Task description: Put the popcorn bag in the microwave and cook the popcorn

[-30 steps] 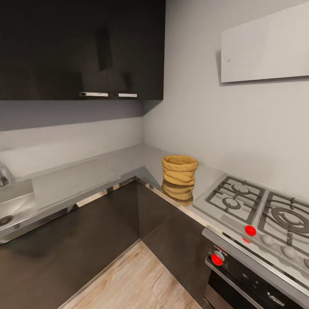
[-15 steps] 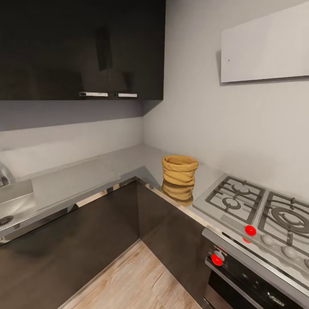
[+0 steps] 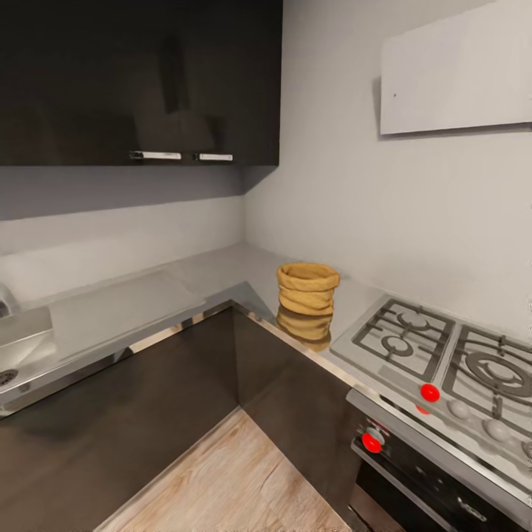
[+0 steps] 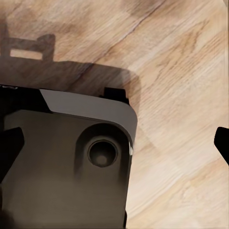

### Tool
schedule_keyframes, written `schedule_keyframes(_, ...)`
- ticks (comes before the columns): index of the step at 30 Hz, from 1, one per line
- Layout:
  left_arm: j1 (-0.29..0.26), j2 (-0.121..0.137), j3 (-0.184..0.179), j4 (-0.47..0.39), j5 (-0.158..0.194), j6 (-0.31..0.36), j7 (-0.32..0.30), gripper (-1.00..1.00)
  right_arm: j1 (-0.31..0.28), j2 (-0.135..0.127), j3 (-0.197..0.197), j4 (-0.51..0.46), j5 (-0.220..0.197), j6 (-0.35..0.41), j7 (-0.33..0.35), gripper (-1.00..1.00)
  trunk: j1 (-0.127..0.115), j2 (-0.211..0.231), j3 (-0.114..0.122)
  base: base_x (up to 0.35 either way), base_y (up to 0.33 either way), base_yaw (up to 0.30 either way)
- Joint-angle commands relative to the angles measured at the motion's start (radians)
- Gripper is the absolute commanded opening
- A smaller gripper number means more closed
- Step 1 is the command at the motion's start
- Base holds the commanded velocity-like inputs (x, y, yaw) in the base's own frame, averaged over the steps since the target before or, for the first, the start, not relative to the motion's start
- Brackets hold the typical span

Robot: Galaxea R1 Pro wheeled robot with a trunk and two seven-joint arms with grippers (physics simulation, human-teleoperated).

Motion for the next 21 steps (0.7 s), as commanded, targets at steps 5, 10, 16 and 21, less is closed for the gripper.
schedule_keyframes(5,0.000,-0.001,0.001,0.000,0.004,-0.002,0.001,1.00,-0.001,-0.003,-0.009,0.003,0.004,-0.007,0.001,1.00,0.000,-0.001,-0.009,0.000,0.000,-0.108)
schedule_keyframes(10,0.000,-0.002,0.000,0.000,0.004,-0.002,0.001,1.00,-0.001,-0.007,-0.010,0.003,0.004,-0.008,0.001,1.00,0.000,-0.001,-0.017,0.000,0.000,-0.083)
schedule_keyframes(16,0.000,-0.002,0.000,-0.001,0.004,-0.002,0.001,1.00,-0.001,-0.009,-0.009,0.003,0.006,-0.019,0.001,1.00,0.000,-0.001,-0.027,0.000,0.000,-0.076)
schedule_keyframes(21,0.000,-0.002,0.000,-0.002,0.004,-0.002,0.001,1.00,-0.001,-0.009,-0.009,0.002,0.007,-0.020,0.001,1.00,0.000,-0.001,-0.035,0.000,0.000,-0.076)
